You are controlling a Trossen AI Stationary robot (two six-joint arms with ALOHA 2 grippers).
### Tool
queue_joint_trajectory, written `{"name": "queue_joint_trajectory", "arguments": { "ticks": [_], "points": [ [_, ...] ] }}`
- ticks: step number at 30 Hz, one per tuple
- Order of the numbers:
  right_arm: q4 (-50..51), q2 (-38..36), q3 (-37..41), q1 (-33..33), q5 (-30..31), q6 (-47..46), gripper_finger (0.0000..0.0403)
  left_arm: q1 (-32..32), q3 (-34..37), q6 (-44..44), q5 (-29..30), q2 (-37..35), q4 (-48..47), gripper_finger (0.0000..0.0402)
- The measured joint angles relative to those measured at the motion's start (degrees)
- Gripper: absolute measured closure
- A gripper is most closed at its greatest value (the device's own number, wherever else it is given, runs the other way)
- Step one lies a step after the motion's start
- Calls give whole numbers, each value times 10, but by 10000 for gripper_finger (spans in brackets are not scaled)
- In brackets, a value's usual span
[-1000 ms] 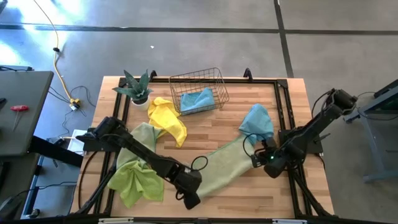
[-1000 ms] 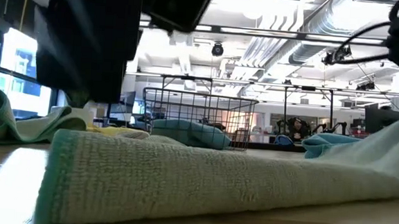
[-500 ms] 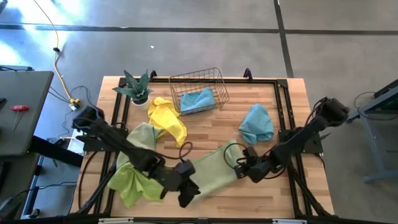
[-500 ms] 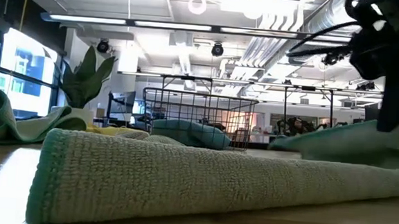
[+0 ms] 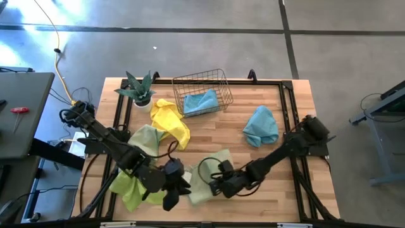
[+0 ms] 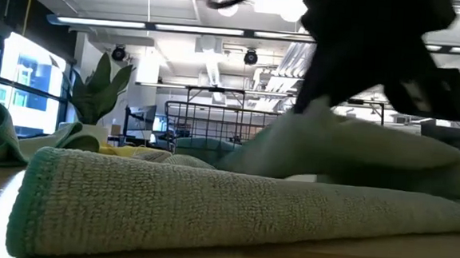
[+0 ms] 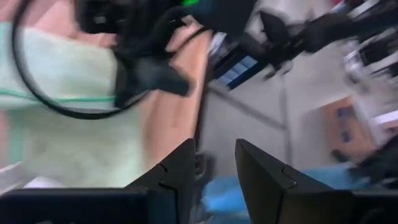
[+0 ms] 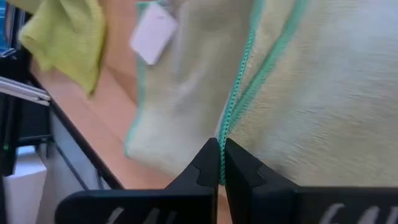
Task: Fold microfiber towels
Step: Fold the right light blue microfiber cloth
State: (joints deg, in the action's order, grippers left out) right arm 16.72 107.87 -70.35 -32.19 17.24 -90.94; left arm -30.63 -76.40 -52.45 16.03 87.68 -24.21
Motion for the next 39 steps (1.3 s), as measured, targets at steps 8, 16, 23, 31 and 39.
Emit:
{"name": "queue_joint_trajectory", "arguments": {
  "ticks": [8,16,23,31,39],
  "points": [
    [12,62,-121,17,-17,68,403,-6,-2,18,-4,-7,-26,296],
    [-14,89,-145,24,-31,75,403,-7,-2,32,-24,-7,-36,296],
    [-148,146,-145,12,-83,66,403,-3,-2,36,-24,-7,-27,296],
    [-156,166,-142,7,-97,90,402,4,-2,3,-10,-6,-25,296],
    [-176,166,-144,10,-137,144,336,4,-2,-32,2,-6,-30,296]
  ]
}}
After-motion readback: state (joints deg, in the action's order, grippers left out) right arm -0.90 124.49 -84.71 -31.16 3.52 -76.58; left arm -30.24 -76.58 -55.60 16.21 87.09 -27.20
